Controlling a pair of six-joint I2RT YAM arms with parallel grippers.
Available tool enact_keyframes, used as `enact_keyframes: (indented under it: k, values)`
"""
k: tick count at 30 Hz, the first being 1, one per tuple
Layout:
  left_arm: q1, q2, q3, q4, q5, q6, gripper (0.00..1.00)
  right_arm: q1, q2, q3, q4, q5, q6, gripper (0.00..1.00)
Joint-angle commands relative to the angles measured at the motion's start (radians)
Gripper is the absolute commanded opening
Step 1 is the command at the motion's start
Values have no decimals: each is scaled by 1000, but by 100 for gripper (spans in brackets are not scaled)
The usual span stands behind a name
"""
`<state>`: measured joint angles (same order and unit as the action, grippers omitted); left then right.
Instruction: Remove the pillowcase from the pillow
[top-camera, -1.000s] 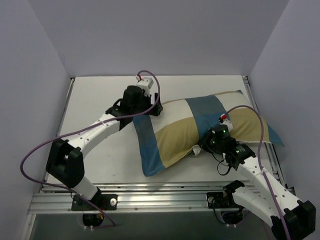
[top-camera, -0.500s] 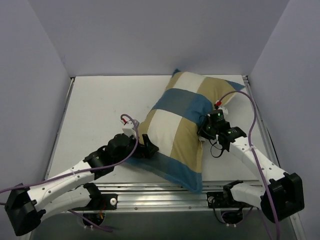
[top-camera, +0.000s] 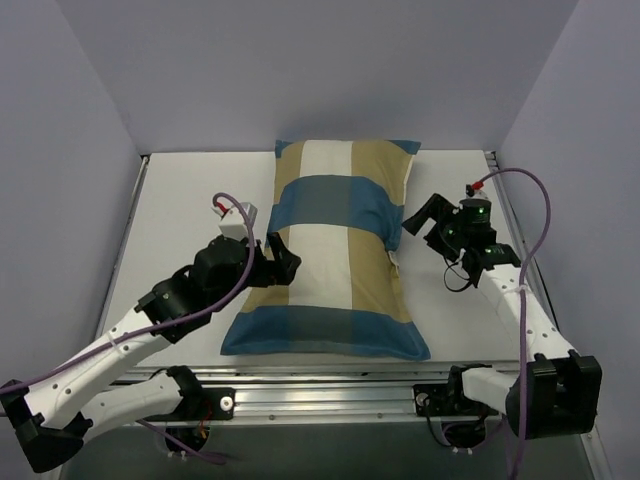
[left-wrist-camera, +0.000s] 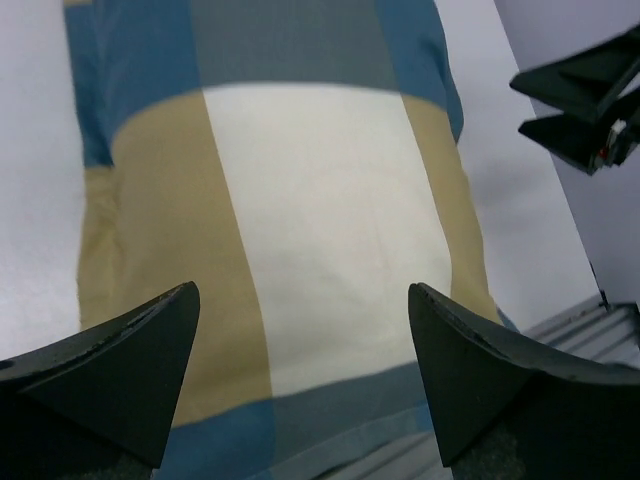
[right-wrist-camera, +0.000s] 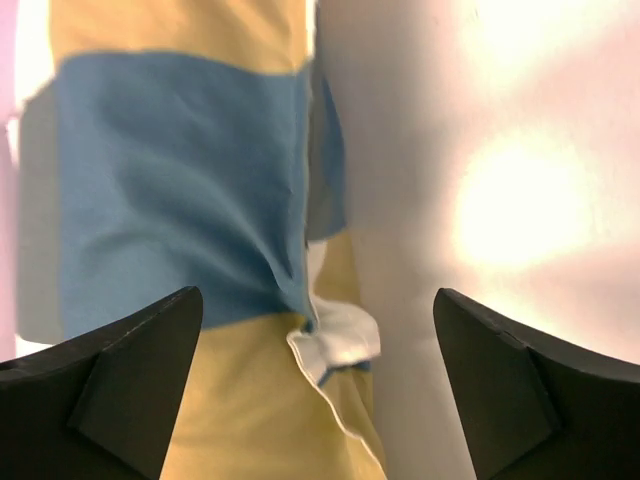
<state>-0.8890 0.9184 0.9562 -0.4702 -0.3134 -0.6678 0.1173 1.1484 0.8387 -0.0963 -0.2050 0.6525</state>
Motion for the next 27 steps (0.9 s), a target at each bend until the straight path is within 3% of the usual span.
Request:
enact_keyframes:
  k: [1,5,8,14,17,18,21,27]
  values:
    - [74,77,94,-13,-57,118,94,-62,36,39,133,-226,-14,96]
    - [273,207,108,93,169,119,94,-62,158,59,280,-335,18,100]
    - [320,333,131,111,227,125,94,-54,266,62,442,-402,61,100]
    - [325,484,95,180,286,99,94,34,477,111,516,-434,19,99]
    - [323,525,49,223,301,74,94,76,542,131,555,-482,9,67]
    - [325,543,38,235,310,67,94,85,539,137,563,-490,7,41]
    - [323,585,15,277,322,40,94,102,492,187,535,-499,-5,0]
    - [268,674,195,300,369,46,94,119,361,499,210,-370,-149,0]
